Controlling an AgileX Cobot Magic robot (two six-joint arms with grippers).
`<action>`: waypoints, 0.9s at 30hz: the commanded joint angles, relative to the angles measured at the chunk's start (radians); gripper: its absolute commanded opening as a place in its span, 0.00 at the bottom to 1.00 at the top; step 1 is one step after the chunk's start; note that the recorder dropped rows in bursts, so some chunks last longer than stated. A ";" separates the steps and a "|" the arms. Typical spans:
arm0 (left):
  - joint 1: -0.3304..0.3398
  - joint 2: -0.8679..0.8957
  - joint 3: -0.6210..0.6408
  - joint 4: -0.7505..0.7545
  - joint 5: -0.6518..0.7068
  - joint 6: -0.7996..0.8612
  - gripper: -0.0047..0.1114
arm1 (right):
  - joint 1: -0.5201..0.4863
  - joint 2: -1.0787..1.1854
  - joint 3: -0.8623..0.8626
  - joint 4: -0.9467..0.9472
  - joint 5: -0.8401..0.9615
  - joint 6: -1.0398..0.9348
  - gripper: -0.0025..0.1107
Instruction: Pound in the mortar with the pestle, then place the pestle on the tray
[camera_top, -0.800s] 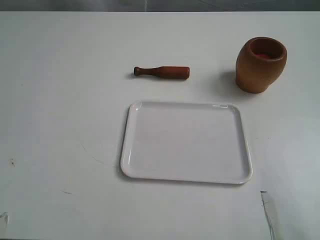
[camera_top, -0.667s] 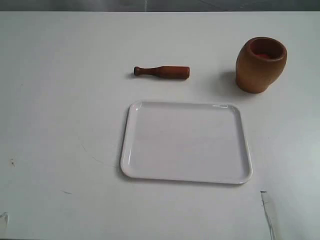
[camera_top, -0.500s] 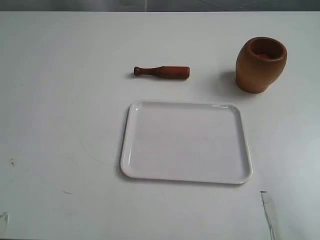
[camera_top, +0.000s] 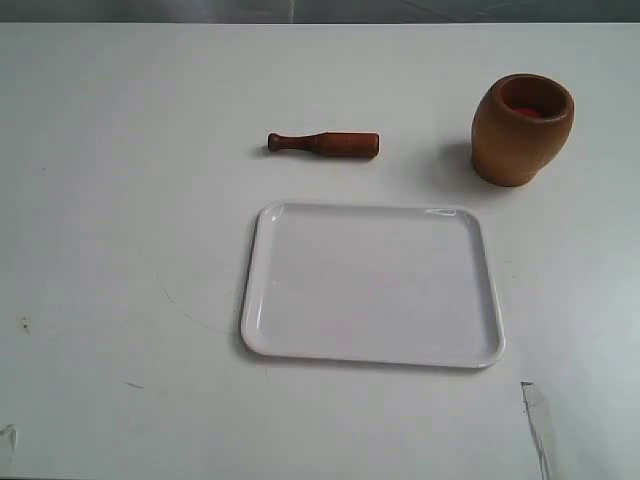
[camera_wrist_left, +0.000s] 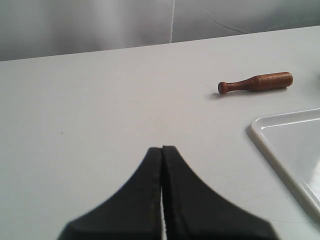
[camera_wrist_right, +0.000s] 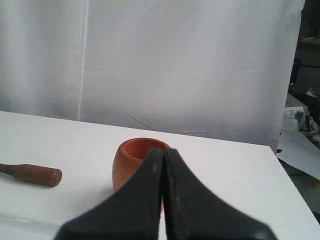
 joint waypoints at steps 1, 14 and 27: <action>-0.008 -0.001 0.001 -0.007 -0.003 -0.008 0.04 | -0.007 -0.002 0.004 -0.008 -0.001 0.004 0.02; -0.008 -0.001 0.001 -0.007 -0.003 -0.008 0.04 | -0.007 -0.002 0.004 0.254 -0.022 0.007 0.02; -0.008 -0.001 0.001 -0.007 -0.003 -0.008 0.04 | -0.007 -0.002 0.004 0.257 -0.023 0.007 0.02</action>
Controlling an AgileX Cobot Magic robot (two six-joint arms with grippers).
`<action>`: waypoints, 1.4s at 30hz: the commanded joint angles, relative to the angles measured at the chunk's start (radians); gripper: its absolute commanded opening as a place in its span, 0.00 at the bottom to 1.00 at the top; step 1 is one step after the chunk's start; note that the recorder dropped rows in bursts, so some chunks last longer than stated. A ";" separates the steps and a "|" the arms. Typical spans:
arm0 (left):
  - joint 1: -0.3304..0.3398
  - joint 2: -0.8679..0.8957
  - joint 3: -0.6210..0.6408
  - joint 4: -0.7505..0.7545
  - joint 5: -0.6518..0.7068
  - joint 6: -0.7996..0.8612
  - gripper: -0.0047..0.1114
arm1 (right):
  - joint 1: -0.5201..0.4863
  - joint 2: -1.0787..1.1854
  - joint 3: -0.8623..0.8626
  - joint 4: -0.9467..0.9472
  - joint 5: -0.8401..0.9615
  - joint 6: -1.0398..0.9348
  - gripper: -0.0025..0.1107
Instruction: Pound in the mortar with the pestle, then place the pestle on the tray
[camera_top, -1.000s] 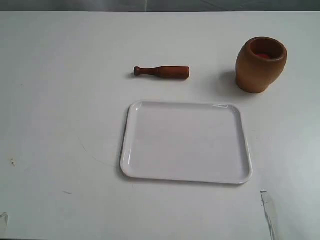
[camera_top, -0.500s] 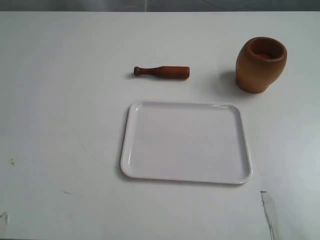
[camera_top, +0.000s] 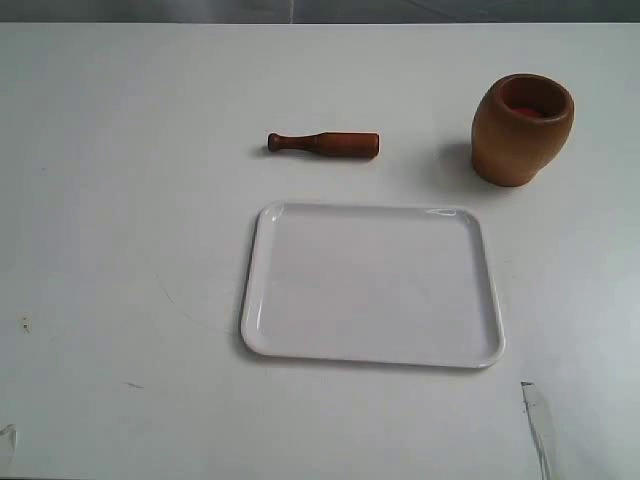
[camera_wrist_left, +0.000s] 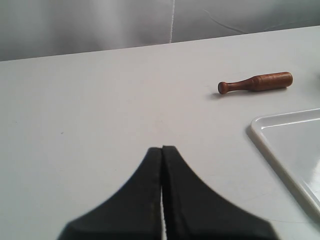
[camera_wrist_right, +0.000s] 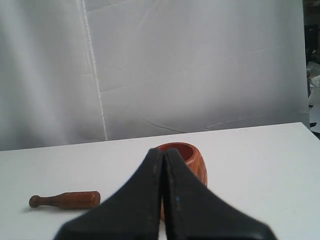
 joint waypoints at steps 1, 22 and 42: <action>-0.008 -0.001 0.001 -0.007 -0.003 -0.008 0.04 | -0.007 -0.002 0.004 0.008 -0.013 0.004 0.02; -0.008 -0.001 0.001 -0.007 -0.003 -0.008 0.04 | -0.006 -0.002 -0.292 0.032 -0.256 0.015 0.02; -0.008 -0.001 0.001 -0.007 -0.003 -0.008 0.04 | -0.006 0.485 -0.570 -0.180 -0.065 -0.155 0.02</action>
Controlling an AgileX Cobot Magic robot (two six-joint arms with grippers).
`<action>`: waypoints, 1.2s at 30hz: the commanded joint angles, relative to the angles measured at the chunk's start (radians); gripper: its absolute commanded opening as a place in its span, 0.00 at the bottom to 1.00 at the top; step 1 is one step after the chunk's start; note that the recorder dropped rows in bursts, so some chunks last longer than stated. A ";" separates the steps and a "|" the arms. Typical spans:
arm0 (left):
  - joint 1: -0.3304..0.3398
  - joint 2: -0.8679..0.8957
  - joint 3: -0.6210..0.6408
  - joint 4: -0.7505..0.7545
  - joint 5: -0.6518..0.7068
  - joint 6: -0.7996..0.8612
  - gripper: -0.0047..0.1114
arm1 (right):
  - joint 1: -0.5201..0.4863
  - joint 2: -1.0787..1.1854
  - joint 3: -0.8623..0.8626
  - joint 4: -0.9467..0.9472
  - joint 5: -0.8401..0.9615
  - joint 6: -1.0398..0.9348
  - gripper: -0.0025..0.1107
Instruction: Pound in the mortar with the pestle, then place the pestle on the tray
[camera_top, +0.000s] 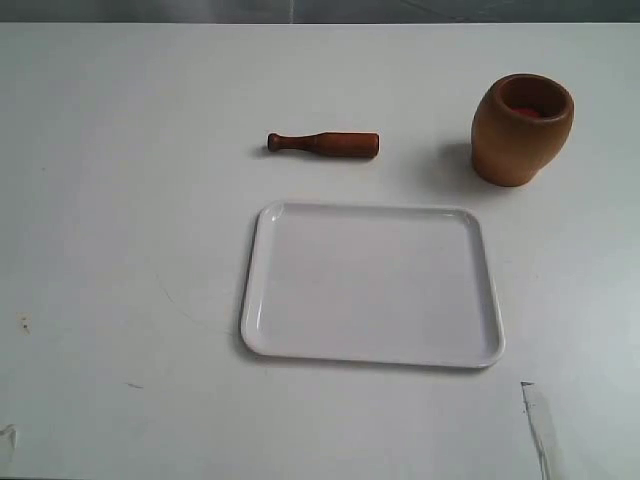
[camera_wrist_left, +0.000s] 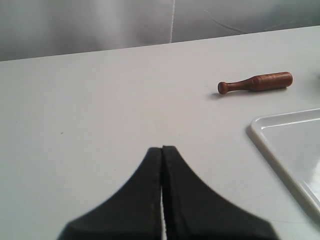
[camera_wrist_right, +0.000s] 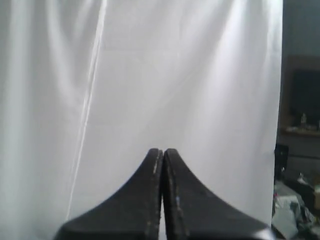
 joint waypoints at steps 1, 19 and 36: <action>-0.008 -0.001 0.001 -0.007 -0.003 -0.008 0.04 | -0.001 0.196 -0.005 -0.015 -0.042 -0.067 0.02; -0.008 -0.001 0.001 -0.007 -0.003 -0.008 0.04 | 0.386 1.034 -0.601 -0.149 0.446 -0.219 0.02; -0.008 -0.001 0.001 -0.007 -0.003 -0.008 0.04 | 0.415 1.718 -1.293 0.181 0.898 -0.750 0.02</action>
